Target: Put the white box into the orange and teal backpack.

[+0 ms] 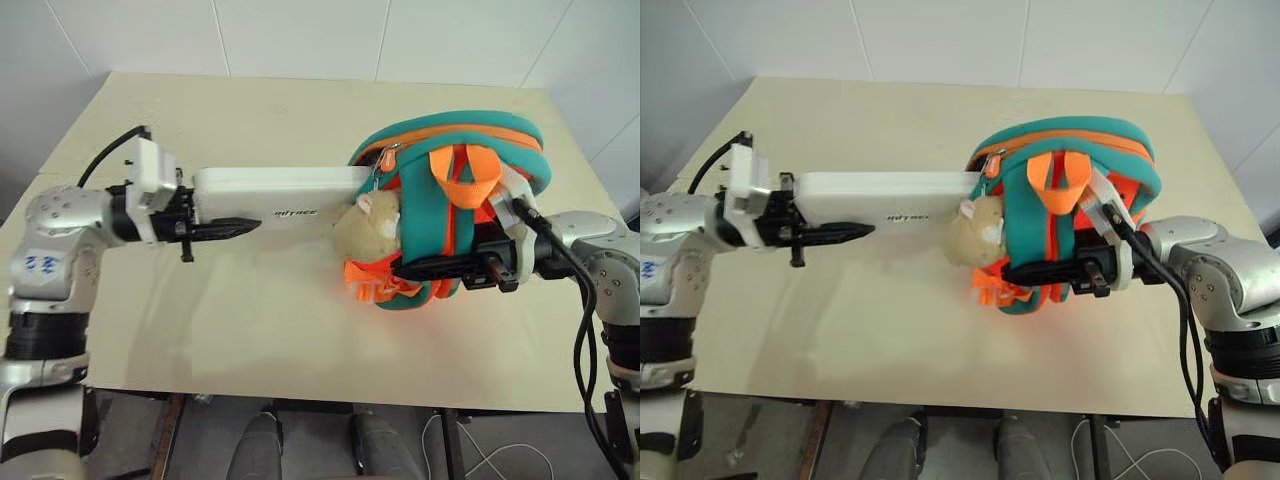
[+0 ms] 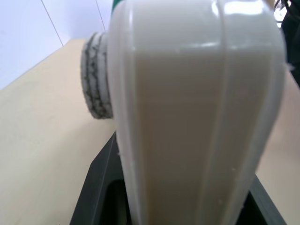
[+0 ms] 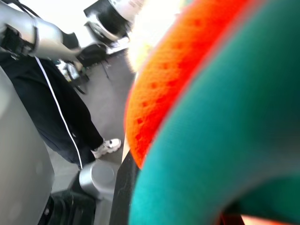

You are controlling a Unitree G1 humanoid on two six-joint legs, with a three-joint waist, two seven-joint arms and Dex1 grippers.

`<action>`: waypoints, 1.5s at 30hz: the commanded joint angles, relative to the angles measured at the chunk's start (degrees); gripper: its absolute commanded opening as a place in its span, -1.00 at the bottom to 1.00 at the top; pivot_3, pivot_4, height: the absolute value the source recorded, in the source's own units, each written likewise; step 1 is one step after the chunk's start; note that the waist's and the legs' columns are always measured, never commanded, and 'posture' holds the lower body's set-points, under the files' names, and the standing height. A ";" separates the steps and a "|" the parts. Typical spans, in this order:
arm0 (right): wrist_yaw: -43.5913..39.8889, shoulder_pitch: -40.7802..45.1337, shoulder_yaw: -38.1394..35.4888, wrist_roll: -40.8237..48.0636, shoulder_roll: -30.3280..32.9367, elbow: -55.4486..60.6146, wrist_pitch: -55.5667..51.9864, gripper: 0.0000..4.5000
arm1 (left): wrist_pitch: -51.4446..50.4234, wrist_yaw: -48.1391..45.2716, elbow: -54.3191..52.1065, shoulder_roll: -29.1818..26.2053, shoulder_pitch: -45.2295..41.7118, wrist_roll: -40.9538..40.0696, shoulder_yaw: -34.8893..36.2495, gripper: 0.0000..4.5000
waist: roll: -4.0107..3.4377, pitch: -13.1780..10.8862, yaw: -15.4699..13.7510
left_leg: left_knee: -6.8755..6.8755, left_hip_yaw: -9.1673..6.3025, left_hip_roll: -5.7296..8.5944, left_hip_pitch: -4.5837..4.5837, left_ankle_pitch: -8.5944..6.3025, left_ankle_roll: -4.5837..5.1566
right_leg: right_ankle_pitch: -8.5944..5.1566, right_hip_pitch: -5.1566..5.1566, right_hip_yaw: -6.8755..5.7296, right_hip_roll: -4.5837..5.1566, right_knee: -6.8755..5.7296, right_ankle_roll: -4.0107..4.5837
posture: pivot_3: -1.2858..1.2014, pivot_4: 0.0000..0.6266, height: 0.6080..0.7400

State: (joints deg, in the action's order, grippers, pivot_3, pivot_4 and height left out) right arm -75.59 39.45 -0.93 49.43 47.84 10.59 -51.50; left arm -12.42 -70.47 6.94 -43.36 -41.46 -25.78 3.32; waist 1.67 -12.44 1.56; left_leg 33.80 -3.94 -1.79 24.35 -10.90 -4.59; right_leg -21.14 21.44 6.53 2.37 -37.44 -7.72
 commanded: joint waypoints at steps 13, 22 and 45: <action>1.04 -0.63 -1.49 0.79 -2.42 2.99 2.43 -0.99 | 2.25 -0.87 23.60 21.49 -23.53 10.79 -12.82 -0.40 | 0.02 -0.01 0.24 | 0.32 -0.12 0.06 0.27 -0.03 0.06 | 0.02 0.08 -0.07 -0.02 -0.12 -0.15 | 0.03 -0.52 1.00; 2.56 -3.51 -1.46 0.69 -2.85 5.38 3.26 -0.99 | 9.42 3.07 43.50 30.40 -30.50 15.08 -11.83 -0.40 | 0.02 -0.01 0.08 | 0.38 -0.12 0.07 0.29 -0.03 0.05 | -0.03 0.11 -0.05 -0.02 -0.16 -0.19 | 0.03 -0.52 1.00; 4.98 -7.06 -1.95 -0.37 -2.91 5.71 4.95 -1.00 | 11.34 -11.49 30.01 15.51 -21.96 12.00 -6.02 0.99 | 0.01 -0.01 0.14 | 0.43 -0.15 0.05 0.23 0.01 0.03 | -0.03 0.08 -0.05 -0.04 -0.36 -0.20 | 0.03 -0.52 1.00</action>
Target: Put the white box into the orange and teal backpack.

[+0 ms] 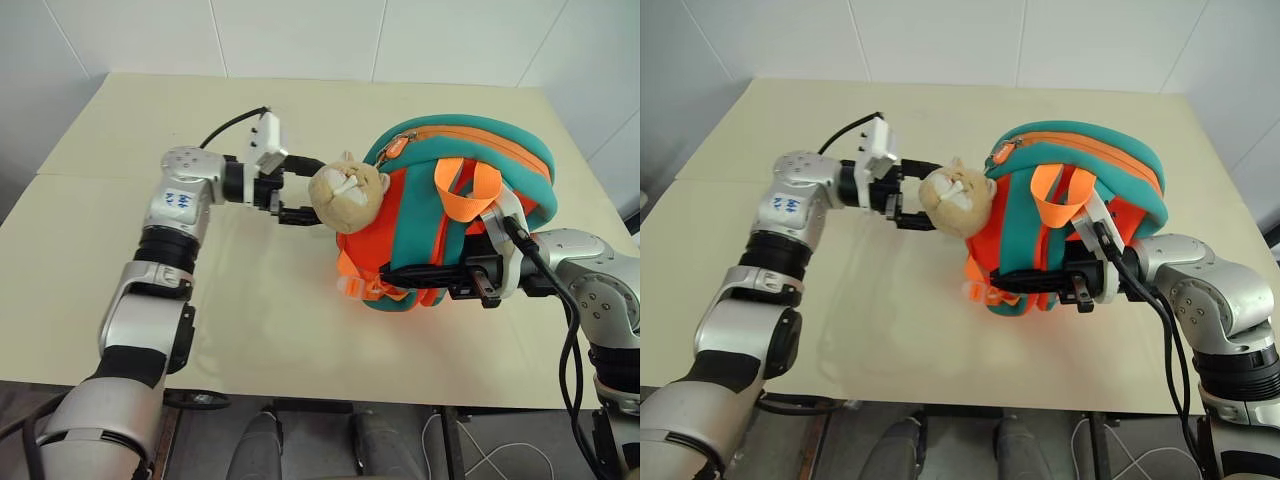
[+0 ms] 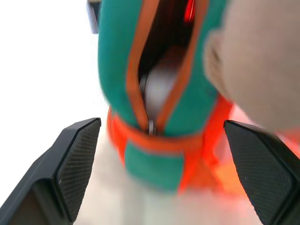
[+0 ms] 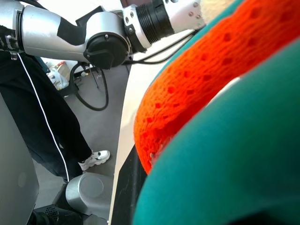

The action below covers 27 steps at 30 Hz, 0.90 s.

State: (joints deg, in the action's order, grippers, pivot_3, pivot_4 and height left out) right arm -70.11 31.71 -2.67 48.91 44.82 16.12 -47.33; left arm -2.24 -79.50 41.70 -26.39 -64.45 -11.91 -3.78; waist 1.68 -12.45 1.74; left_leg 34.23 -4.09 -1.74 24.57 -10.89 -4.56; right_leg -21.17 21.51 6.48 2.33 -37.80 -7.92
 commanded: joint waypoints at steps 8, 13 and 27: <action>-1.63 2.23 1.64 -1.51 -0.54 -2.13 1.21 -1.00 | -6.75 2.07 -20.13 0.37 6.25 -8.41 4.11 0.99 | 0.00 0.00 -0.11 | 0.08 -0.02 -0.01 0.01 0.01 0.01 | 0.00 -0.02 -0.01 0.01 -0.06 0.00 | 0.03 -0.52 1.00; -2.14 2.64 2.43 -2.03 -0.63 -2.66 1.25 -1.00 | -12.11 7.37 -24.59 3.36 6.53 -12.02 5.84 0.99 | 0.00 0.00 0.12 | 0.21 -0.03 -0.01 0.00 0.01 0.02 | 0.00 -0.03 0.00 0.00 -0.16 0.00 | 0.03 -0.52 1.00; -1.09 0.85 2.50 -2.89 -0.57 -1.60 1.08 -1.00 | -10.91 8.83 -8.96 -3.04 1.06 -11.39 8.85 -0.52 | 0.00 0.00 0.37 | 0.26 -0.03 0.00 -0.03 0.01 0.02 | 0.01 -0.05 0.00 -0.02 -0.18 -0.01 | 0.03 -0.52 1.00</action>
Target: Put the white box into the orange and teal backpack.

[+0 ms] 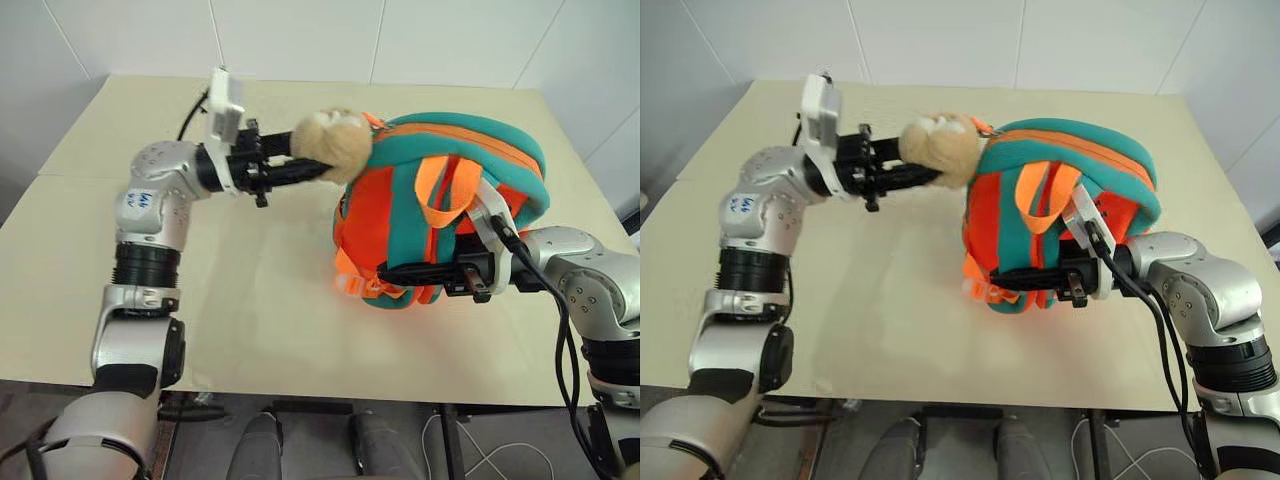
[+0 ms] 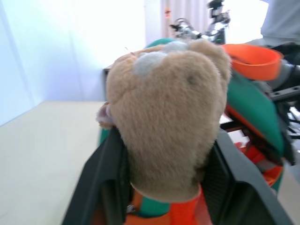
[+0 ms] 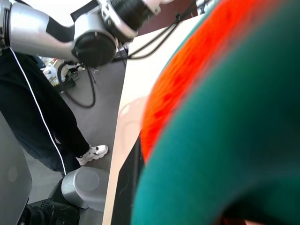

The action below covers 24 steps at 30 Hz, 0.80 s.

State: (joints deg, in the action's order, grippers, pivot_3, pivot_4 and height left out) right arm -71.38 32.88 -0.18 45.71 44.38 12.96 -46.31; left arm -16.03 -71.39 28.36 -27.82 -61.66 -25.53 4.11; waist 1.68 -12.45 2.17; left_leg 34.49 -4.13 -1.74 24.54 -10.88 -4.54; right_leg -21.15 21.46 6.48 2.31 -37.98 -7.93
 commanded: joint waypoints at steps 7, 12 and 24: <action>2.59 -2.92 -1.01 0.88 -0.46 3.63 0.12 -1.00 | 16.99 5.58 16.37 -0.24 2.39 15.60 -7.18 -0.60 | 0.00 0.00 -0.42 | -0.02 0.00 0.01 0.00 0.00 0.00 | 0.00 -0.02 0.00 0.01 0.04 0.00 | 0.03 -0.52 1.00; 4.88 -5.02 -1.90 1.66 -0.95 5.35 0.04 -1.00 | 21.47 7.76 18.19 4.51 7.09 18.48 -9.67 -0.60 | 0.00 0.01 -0.58 | 0.01 0.00 0.01 0.02 0.00 0.00 | 0.00 -0.03 0.00 0.01 0.02 0.00 | 0.03 -0.52 1.00; 10.26 -10.43 -6.27 0.57 0.29 6.98 1.77 -0.59 | 7.78 2.42 -2.81 0.10 19.32 12.47 -8.42 -0.28 | 0.01 0.03 -0.50 | 0.07 -0.02 0.03 -0.13 -0.01 0.02 | 0.06 -0.26 0.01 0.03 0.05 -0.09 | 0.03 -0.52 1.00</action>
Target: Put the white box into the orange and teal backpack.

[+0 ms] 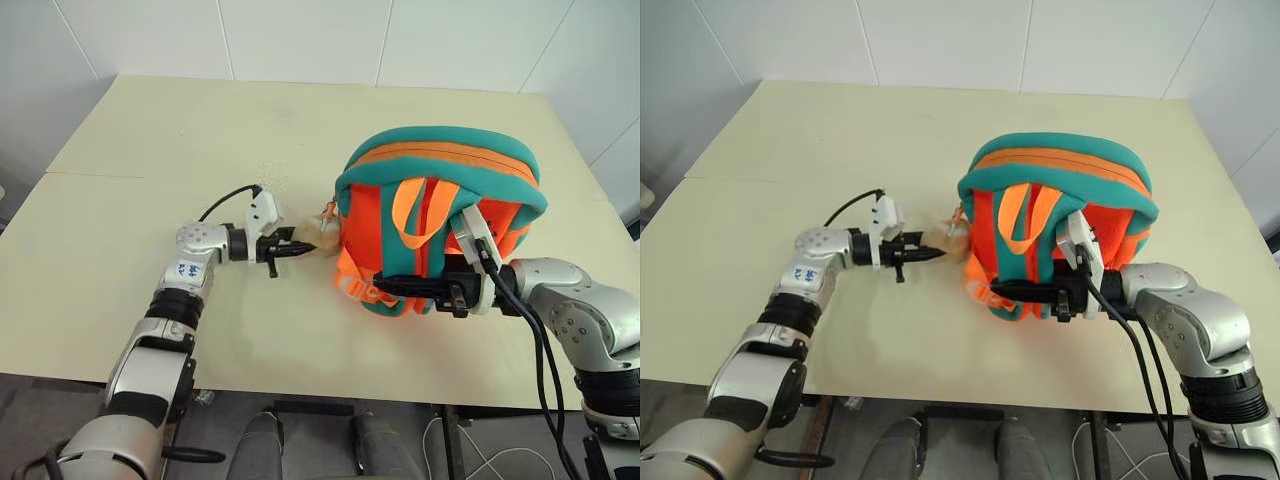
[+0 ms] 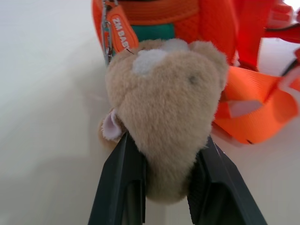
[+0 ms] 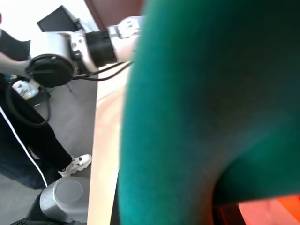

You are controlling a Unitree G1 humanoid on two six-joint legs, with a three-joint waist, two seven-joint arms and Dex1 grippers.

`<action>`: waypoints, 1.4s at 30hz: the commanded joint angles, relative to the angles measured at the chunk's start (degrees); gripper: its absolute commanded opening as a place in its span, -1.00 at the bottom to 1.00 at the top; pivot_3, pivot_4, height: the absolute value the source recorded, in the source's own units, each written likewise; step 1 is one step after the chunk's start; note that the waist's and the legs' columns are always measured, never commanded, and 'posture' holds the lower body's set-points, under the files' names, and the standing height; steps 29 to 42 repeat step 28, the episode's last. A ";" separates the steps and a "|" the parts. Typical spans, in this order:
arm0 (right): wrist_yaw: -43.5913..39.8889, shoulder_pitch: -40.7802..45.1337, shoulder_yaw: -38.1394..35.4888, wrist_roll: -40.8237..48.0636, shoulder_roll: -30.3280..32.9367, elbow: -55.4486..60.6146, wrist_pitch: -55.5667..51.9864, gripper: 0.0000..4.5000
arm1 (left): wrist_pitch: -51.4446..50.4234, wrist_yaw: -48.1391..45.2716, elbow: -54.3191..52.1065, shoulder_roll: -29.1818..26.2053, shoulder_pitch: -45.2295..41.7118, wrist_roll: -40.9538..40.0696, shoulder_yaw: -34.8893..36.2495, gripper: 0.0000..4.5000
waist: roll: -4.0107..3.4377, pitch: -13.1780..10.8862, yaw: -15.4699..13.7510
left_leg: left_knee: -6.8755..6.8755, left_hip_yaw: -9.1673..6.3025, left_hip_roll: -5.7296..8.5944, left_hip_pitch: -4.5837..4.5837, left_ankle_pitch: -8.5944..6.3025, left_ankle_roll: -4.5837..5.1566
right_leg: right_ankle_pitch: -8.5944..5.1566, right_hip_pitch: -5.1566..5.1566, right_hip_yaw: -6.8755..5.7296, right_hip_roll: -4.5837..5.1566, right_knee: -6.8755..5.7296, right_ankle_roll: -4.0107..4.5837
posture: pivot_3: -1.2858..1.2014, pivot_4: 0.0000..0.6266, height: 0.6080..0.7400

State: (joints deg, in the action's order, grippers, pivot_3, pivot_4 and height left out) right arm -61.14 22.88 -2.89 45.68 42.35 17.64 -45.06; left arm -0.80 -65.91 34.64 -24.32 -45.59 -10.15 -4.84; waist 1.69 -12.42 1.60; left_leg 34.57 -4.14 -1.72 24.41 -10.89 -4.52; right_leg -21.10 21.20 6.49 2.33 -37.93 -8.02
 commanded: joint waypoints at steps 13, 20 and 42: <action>-6.37 -18.65 -20.56 -8.56 15.15 1.94 13.89 0.98 | -30.95 0.90 -38.32 -14.83 18.64 -20.79 14.55 1.00 | 0.01 -0.01 -0.07 | -0.30 0.01 0.04 -0.13 -0.01 0.03 | -0.03 -0.17 -0.03 0.12 0.31 0.05 | 0.03 -0.52 1.00; -5.54 -16.92 -20.32 -14.54 13.59 -7.92 23.25 0.98 | -28.85 -3.27 -37.73 -20.60 20.27 -19.48 14.23 1.00 | 0.02 -0.01 0.71 | -0.38 0.06 -0.05 -0.39 -0.01 0.02 | -0.01 -0.29 0.00 0.02 0.33 0.14 | 0.03 -0.52 1.00; -2.39 -14.71 -19.68 -19.30 9.97 -14.70 32.85 0.98 | -25.75 -3.86 -36.83 -22.78 21.66 -19.20 14.92 1.00 | 0.00 -0.01 0.29 | -0.51 0.10 -0.01 -0.27 -0.01 0.02 | 0.00 -0.20 0.01 0.10 0.46 0.14 | 0.03 -0.52 1.00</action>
